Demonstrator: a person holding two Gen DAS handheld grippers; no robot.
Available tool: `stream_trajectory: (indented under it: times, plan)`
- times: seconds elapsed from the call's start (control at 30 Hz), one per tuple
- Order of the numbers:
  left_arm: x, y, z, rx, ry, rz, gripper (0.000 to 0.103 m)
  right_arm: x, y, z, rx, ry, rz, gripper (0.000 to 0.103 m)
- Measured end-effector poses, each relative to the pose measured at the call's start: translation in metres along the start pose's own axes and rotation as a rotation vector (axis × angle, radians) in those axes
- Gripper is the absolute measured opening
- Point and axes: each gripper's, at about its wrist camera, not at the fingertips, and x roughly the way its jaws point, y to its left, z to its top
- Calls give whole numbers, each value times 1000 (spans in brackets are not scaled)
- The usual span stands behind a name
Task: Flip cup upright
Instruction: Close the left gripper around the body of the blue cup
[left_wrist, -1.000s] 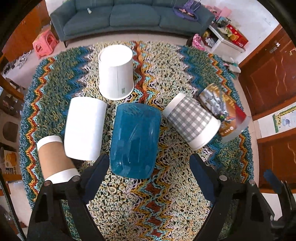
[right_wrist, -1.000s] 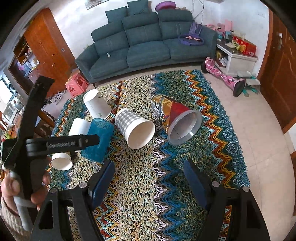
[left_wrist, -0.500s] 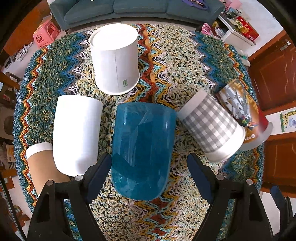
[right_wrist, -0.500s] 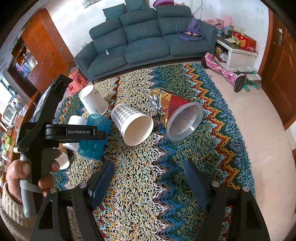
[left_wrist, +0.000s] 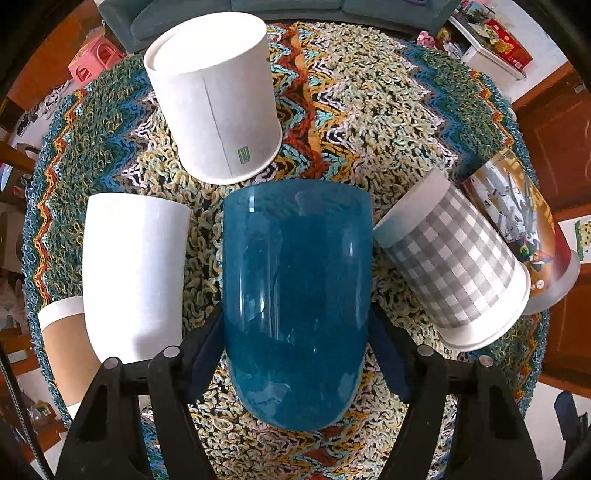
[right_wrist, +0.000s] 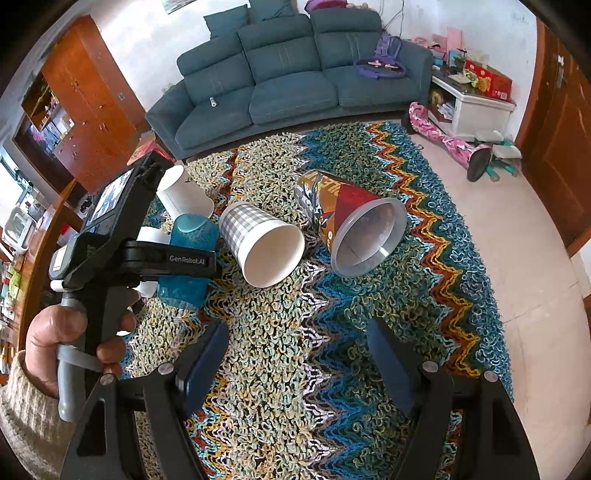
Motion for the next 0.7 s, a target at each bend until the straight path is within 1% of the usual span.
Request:
stream_trajectory:
  times: [0.2,0.3,0.33,0.47,0.6,0.7]
  plan:
    - [4,9,14,-45,27,-35,76,4,1,-1,-3,10,6,78]
    - [5,12,16,-52,27,-34,76,6,4,-3,-10,15,9,78]
    - [6,13,17,-53,25,-32,73,6,5,-3,-11,16,10,78]
    - [9,14,21,-60,8,-35,73,7,5,-4,-13,20,10,78]
    - [7,18,15,-82,-6,-27,72,7,4,-5,-8,20,12,78]
    - [1,23,1,-95,-7,-40,72,4,4,-6,-7,16,12,78]
